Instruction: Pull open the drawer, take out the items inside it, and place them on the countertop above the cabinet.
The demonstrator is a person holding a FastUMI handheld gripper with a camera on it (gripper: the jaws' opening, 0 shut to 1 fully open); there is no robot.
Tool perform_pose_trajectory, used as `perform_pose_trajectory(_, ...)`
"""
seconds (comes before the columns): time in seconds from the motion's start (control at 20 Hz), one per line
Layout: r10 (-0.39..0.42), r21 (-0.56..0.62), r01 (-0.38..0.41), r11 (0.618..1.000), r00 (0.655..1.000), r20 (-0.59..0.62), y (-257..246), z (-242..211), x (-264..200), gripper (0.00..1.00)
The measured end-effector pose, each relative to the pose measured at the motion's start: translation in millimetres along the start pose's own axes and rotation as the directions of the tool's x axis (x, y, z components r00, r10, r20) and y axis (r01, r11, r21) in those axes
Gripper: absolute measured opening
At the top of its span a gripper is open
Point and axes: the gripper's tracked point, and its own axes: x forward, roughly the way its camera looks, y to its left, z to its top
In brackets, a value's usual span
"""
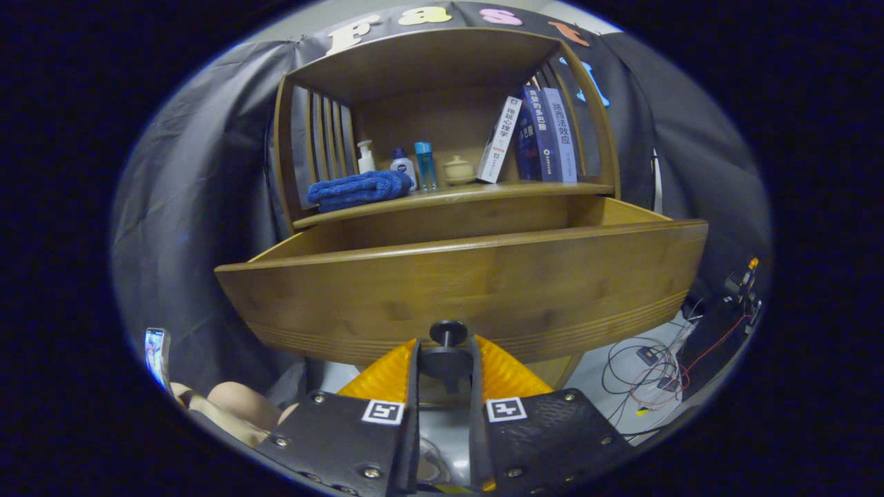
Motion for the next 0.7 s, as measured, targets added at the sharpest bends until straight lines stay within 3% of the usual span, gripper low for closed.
perform_pose_trajectory(0.25, 0.010, -0.015, -0.010, 1.000, 1.000, -0.001, 1, -1, -6, 0.29)
perform_pose_trajectory(0.4, 0.019, -0.004, -0.019, 1.000, 1.000, -0.016, 1, -2, -8, 0.35)
perform_pose_trajectory(0.45, 0.022, 0.006, -0.022, 1.000, 1.000, -0.014, 0, 0, -10, 0.41)
perform_pose_trajectory(0.7, 0.004, 0.017, -0.003, 1.000, 1.000, -0.016, -2, 1, -22, 0.40)
